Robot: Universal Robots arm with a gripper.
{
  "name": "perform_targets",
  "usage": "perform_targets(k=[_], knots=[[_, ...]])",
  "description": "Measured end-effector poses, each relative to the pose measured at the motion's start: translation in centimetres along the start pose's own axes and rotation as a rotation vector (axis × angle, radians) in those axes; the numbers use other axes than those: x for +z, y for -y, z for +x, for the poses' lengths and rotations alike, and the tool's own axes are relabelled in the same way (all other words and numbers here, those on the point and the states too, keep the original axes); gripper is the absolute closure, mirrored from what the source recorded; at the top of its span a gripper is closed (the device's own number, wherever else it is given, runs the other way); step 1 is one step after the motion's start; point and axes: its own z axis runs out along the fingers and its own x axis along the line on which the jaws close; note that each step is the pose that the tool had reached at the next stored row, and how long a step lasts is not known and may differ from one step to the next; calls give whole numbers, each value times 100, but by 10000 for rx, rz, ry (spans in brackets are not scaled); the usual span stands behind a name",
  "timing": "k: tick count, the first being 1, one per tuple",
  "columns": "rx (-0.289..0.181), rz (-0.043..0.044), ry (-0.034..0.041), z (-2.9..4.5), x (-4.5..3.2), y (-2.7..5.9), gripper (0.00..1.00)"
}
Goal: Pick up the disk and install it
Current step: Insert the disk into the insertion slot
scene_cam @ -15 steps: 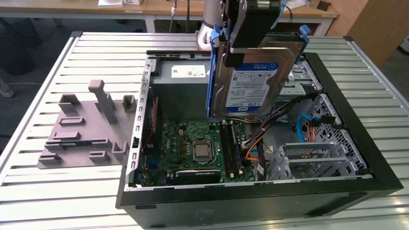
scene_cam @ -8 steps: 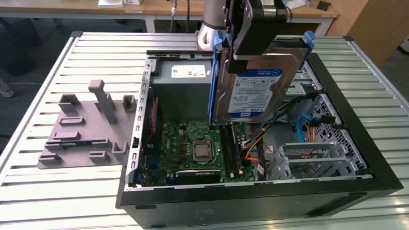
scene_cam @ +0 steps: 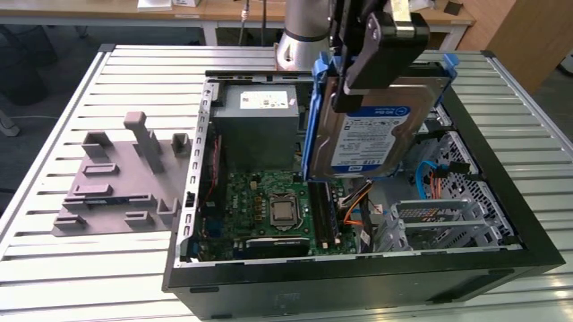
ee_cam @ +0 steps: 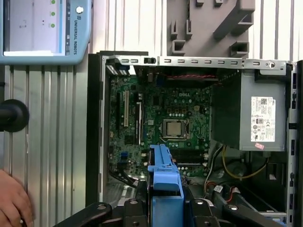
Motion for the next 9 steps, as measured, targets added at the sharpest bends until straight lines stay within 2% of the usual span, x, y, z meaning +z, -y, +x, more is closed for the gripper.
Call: perform_targets(k=[4, 9], knots=[[0, -4, 0, 22, 12, 95, 64], [1, -4, 0, 82, 27, 110, 64]])
